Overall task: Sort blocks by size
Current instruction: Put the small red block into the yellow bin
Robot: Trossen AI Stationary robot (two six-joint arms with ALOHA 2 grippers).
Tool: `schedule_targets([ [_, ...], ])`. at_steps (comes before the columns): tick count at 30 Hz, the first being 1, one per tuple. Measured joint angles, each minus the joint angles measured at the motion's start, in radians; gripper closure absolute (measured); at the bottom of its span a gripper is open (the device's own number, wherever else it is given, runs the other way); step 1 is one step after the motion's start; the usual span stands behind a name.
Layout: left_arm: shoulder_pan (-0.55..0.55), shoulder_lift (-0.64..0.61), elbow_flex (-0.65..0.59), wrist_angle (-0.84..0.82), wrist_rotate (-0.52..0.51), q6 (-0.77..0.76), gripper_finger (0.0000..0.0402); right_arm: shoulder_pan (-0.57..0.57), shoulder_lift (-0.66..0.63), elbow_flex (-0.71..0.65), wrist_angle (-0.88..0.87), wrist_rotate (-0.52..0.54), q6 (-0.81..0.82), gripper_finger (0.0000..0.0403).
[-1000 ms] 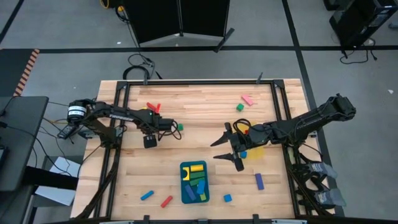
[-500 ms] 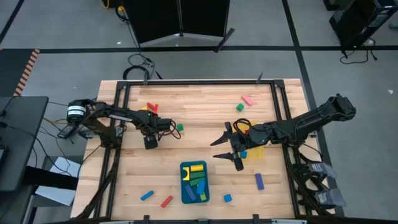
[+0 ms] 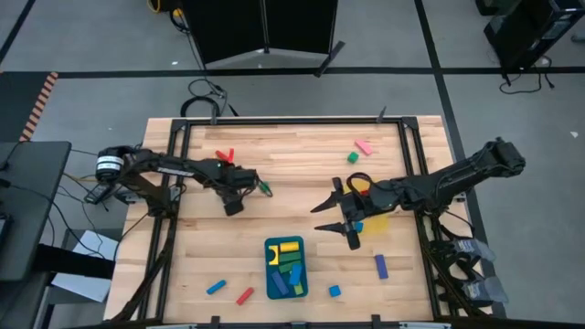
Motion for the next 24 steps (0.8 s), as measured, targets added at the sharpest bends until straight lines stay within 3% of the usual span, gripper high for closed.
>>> schedule_targets([
  [3, -0.025, -0.03, 0.056, 0.074, 0.003, 0.002, 0.0264, 0.0, -0.038, 0.0, -0.014, 0.01, -0.016, 0.018],
  [6, -0.051, -0.055, 0.107, 0.261, 0.026, 0.031, 0.0264, 0.0, -0.089, 0.0, -0.042, 0.068, -0.041, 0.0179],
  [12, -0.093, -0.026, 0.117, 0.81, 0.242, 0.099, 0.0264, 0.003, -0.2, 0.0, -0.077, 0.183, -0.102, 0.0183],
  [15, -0.1, 0.028, 0.117, 1.014, 0.317, 0.104, 0.0264, 0.015, -0.252, 0.0, -0.088, 0.23, -0.13, 0.0186],
  [24, -0.104, 0.321, 0.161, 1.492, 0.337, -0.046, 0.0264, 0.048, -0.319, 0.0, -0.089, 0.309, -0.214, 0.0193],
])
